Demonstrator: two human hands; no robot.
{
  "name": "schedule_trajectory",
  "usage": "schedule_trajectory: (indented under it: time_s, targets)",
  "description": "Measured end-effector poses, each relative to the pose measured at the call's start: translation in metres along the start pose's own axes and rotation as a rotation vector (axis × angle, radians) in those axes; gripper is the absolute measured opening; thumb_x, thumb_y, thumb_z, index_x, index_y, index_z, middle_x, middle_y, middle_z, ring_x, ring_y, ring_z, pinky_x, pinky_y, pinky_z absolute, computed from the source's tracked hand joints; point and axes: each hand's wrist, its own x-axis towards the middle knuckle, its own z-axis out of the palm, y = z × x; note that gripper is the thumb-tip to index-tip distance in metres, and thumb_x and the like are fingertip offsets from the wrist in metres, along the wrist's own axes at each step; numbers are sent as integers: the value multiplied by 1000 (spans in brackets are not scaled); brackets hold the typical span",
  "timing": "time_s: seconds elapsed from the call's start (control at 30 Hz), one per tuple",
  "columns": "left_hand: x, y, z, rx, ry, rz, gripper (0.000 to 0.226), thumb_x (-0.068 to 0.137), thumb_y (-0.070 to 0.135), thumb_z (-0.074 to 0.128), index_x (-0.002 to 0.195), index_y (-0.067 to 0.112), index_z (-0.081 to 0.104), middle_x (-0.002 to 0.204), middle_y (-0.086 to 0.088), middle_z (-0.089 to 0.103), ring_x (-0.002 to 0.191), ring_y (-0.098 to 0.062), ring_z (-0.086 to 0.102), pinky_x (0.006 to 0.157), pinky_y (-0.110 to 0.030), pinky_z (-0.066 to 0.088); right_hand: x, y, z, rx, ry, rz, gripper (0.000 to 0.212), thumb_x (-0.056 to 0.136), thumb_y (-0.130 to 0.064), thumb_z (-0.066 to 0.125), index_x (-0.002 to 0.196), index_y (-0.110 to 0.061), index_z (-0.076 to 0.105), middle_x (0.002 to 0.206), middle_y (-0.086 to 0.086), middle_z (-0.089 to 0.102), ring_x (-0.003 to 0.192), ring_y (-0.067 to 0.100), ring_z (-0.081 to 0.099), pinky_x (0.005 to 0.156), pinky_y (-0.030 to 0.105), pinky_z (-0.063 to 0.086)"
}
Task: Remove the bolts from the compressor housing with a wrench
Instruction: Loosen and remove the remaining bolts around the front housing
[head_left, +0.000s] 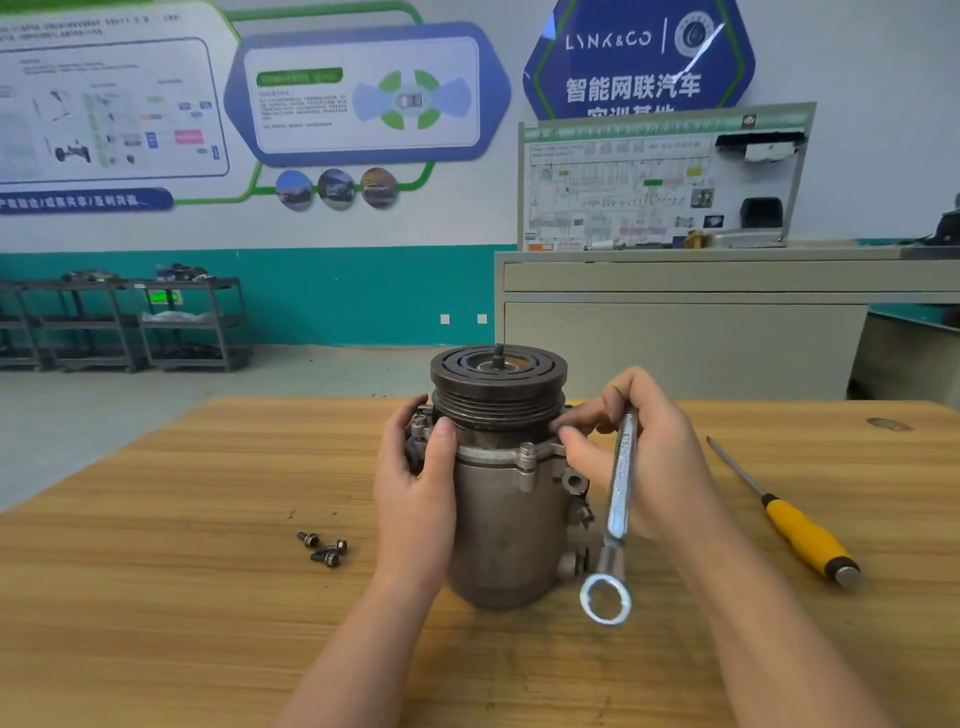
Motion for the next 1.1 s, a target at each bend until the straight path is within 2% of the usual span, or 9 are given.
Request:
schedule_trajectory:
  time_s: [0.1, 0.17, 0.3, 0.37, 0.53, 0.7, 0.83, 0.97, 1.1]
  targets:
    - [0, 0, 0, -4, -5, 7, 21, 97, 27, 54, 117, 34, 57, 113, 7, 66, 101, 0, 61, 80, -11, 48, 0, -2, 2, -12, -2, -9, 53, 72, -16, 80, 65, -40, 34, 75, -10, 67, 66, -2, 56, 61, 6, 43]
    - [-1, 1, 0, -6, -9, 7, 26, 92, 35, 55, 117, 34, 57, 111, 10, 66, 100, 2, 61, 79, -10, 48, 0, -1, 2, -59, 45, -28, 55, 71, -16, 83, 65, -41, 34, 71, -13, 63, 63, -3, 52, 62, 8, 43]
    - [-1, 1, 1, -12, -3, 13, 27, 90, 37, 54, 117, 34, 57, 111, 9, 66, 102, -1, 61, 85, -19, 47, 0, 2, 0, -50, 44, -26, 58, 74, -1, 76, 64, -41, 36, 72, -13, 68, 67, -4, 58, 62, 5, 43]
    - [-1, 1, 1, -13, -5, 11, 27, 87, 40, 54, 114, 36, 58, 110, 10, 66, 102, 0, 61, 85, -18, 47, 0, 2, 0, -17, 17, -12, 57, 76, 2, 71, 64, -41, 35, 76, -9, 70, 72, -4, 60, 63, 4, 43]
    - [0, 2, 1, -28, -5, 1, 31, 82, 45, 53, 112, 38, 58, 109, 11, 67, 102, -1, 62, 86, -20, 48, 0, 0, 1, -31, 39, -32, 55, 72, -11, 82, 66, -38, 33, 73, -12, 66, 68, -4, 56, 65, 5, 43]
    - [-1, 1, 1, -18, -3, -1, 18, 96, 30, 54, 112, 38, 58, 108, 11, 67, 100, 0, 62, 82, -16, 48, 0, 3, 1, -29, 24, -13, 57, 75, 0, 71, 63, -41, 34, 76, -10, 69, 77, -2, 62, 65, 5, 44]
    - [-1, 2, 1, -15, -8, 7, 20, 98, 25, 52, 114, 35, 57, 108, 12, 66, 100, 0, 62, 83, -17, 49, -1, 0, 3, -2, 16, -24, 55, 73, -10, 79, 65, -42, 35, 75, -11, 65, 66, -4, 56, 60, 5, 44]
    - [-1, 2, 0, -18, -13, 8, 19, 97, 28, 54, 114, 35, 57, 107, 12, 67, 99, 0, 62, 79, -11, 49, -2, -2, 3, -64, 46, -57, 55, 74, -9, 79, 66, -42, 36, 66, -14, 58, 56, -1, 51, 55, 9, 44]
    - [-1, 1, 0, -23, -17, 20, 19, 94, 32, 54, 111, 39, 58, 102, 18, 68, 97, 4, 61, 75, -7, 46, -3, -2, 5, -86, 34, -68, 54, 77, -2, 73, 66, -39, 35, 65, -13, 54, 56, 2, 47, 58, 20, 47]
